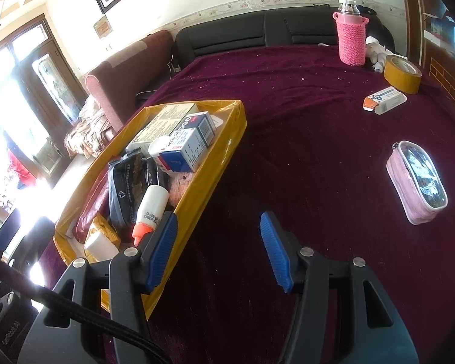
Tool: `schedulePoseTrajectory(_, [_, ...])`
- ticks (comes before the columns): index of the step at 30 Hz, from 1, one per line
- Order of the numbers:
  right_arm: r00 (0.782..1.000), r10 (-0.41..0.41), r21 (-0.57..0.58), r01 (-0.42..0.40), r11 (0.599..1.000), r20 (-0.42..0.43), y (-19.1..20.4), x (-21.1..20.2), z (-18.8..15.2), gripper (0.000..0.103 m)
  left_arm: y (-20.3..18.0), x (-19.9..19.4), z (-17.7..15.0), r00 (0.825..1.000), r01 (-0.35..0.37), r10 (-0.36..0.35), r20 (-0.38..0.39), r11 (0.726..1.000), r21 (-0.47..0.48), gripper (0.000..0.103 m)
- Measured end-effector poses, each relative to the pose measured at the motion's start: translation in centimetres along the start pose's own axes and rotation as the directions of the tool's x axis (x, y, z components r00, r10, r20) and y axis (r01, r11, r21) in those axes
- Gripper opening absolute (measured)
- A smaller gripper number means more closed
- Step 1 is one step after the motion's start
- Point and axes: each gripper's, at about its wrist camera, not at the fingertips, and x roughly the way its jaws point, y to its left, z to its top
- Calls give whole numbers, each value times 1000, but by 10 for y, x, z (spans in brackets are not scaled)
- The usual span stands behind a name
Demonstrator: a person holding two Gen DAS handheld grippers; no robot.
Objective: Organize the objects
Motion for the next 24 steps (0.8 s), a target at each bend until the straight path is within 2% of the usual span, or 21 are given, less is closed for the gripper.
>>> schedulePoseTrajectory(14, [999, -24, -18, 24, 1000, 24, 0, -9, -4, 56, -3, -2, 0, 1000, 12, -12, -12, 1000, 3, 90])
schedulePoseTrajectory(20, [994, -92, 82, 86, 993, 62, -48, -29, 6, 56, -18, 2, 0, 998, 53, -52, -33, 998, 20, 90])
schedulePoseTrajectory(24, [985, -153, 147, 141, 979, 74, -86, -40, 7, 62, -30, 7, 1, 997, 71, -69, -45, 997, 40, 90])
